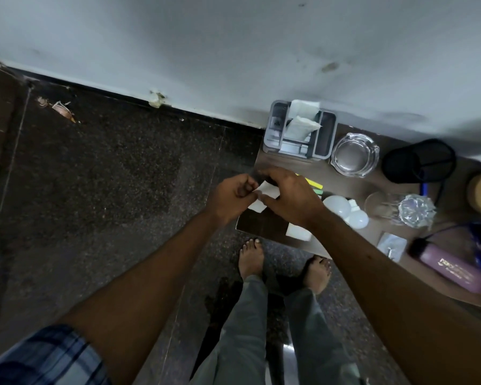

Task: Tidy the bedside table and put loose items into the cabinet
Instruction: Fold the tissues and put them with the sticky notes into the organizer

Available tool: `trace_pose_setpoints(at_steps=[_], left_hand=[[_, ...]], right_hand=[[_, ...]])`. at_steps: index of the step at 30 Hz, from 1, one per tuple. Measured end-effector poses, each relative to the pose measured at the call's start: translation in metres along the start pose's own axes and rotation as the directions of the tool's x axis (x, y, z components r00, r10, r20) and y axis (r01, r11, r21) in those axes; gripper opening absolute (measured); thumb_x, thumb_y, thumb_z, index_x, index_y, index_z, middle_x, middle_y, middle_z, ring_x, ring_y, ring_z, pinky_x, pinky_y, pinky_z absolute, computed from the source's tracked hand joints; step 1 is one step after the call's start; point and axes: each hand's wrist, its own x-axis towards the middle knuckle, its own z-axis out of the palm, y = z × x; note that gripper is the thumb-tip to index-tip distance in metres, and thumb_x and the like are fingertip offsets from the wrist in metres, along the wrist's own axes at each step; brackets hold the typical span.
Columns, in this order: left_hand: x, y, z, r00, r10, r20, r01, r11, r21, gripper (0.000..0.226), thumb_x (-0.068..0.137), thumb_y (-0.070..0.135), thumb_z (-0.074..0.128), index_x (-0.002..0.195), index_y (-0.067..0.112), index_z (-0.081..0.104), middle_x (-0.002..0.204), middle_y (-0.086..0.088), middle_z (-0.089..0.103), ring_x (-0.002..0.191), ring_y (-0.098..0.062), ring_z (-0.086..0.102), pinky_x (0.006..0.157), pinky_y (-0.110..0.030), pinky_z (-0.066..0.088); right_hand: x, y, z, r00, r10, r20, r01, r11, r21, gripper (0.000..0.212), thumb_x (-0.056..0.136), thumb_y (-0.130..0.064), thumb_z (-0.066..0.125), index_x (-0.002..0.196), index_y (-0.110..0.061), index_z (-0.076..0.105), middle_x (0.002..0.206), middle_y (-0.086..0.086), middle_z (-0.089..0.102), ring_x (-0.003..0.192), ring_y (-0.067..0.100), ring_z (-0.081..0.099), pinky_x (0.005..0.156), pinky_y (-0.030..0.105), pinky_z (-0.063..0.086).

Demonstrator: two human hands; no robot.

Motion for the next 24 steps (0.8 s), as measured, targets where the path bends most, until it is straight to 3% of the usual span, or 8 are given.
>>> trace_pose_setpoints(at_steps=[2,5,8,10,15,18,21,24], left_hand=[[0.003,0.008,0.002,0.999,0.043,0.012,-0.043,0.998,-0.044,0.012,0.090,0.012,0.072,0.098,0.003,0.069,0.089,-0.018,0.071,0.079,-0.030,0.067,0.074,-0.039,0.055],[0.006,0.022,0.007,0.998,0.055,0.024,-0.052,0.993,-0.108,0.009,0.088,0.007,0.074,0.096,0.005,0.070,0.085,-0.010,0.073,0.074,-0.011,0.066,0.068,-0.023,0.054],[0.010,0.032,0.016,0.999,-0.006,0.034,0.013,0.982,-0.191,0.021,0.087,0.003,0.074,0.106,-0.004,0.069,0.100,-0.020,0.075,0.086,-0.021,0.072,0.076,-0.032,0.059],[0.011,0.036,0.021,0.999,-0.031,0.028,0.036,0.975,-0.217,0.023,0.089,0.005,0.072,0.110,-0.005,0.069,0.100,-0.018,0.075,0.077,-0.013,0.071,0.068,-0.025,0.058],[0.010,0.044,0.033,0.994,-0.091,-0.065,0.068,0.953,-0.296,0.017,0.094,0.010,0.066,0.108,-0.001,0.069,0.087,-0.010,0.074,0.068,-0.015,0.067,0.059,-0.019,0.051],[0.011,0.046,0.037,0.981,-0.147,-0.123,0.097,0.934,-0.345,0.014,0.096,0.009,0.064,0.106,0.000,0.068,0.083,-0.009,0.072,0.065,-0.015,0.065,0.058,-0.020,0.050],[0.010,0.045,0.041,0.970,-0.205,-0.129,0.150,0.925,-0.348,0.012,0.096,0.007,0.062,0.105,0.001,0.068,0.080,-0.010,0.069,0.060,-0.012,0.063,0.056,-0.021,0.047],[0.004,0.040,0.045,0.964,-0.246,-0.104,0.198,0.920,-0.339,0.012,0.096,0.008,0.063,0.105,0.002,0.068,0.078,-0.007,0.069,0.052,-0.004,0.062,0.053,-0.019,0.047]], right_hand=[[-0.004,0.002,-0.011,0.999,0.033,0.000,-0.033,0.999,0.020,0.031,0.092,-0.036,0.069,0.120,-0.021,0.066,0.116,-0.002,0.070,0.103,0.019,0.064,0.087,0.040,0.055],[-0.010,0.006,-0.028,0.993,0.113,-0.030,-0.111,0.992,0.062,0.016,0.092,-0.030,0.069,0.106,-0.021,0.071,0.095,-0.004,0.072,0.085,0.016,0.067,0.077,0.038,0.057],[-0.015,0.010,-0.046,0.979,0.189,-0.074,-0.177,0.974,0.140,0.011,0.091,-0.024,0.071,0.101,-0.018,0.074,0.090,-0.005,0.072,0.079,0.011,0.067,0.076,0.037,0.059],[-0.018,0.014,-0.058,0.955,0.268,-0.127,-0.236,0.946,0.224,0.009,0.089,-0.020,0.075,0.098,-0.016,0.074,0.088,-0.004,0.072,0.080,0.014,0.069,0.076,0.035,0.059],[-0.026,0.030,-0.093,0.848,0.480,-0.223,-0.305,0.788,0.535,0.008,0.088,-0.016,0.077,0.093,-0.010,0.074,0.085,0.003,0.072,0.075,0.022,0.070,0.064,0.031,0.060],[-0.028,0.037,-0.108,0.747,0.579,-0.328,-0.286,0.725,0.627,0.010,0.085,-0.017,0.079,0.091,-0.010,0.075,0.088,0.008,0.075,0.082,0.026,0.075,0.067,0.037,0.063],[-0.024,0.041,-0.119,0.656,0.639,-0.402,-0.283,0.702,0.654,0.012,0.082,-0.019,0.079,0.088,-0.009,0.075,0.082,0.007,0.076,0.072,0.021,0.075,0.061,0.042,0.064],[-0.018,0.042,-0.127,0.585,0.657,-0.475,-0.311,0.723,0.617,0.008,0.076,-0.023,0.078,0.075,-0.020,0.071,0.067,-0.008,0.069,0.057,0.010,0.067,0.061,0.044,0.064]])
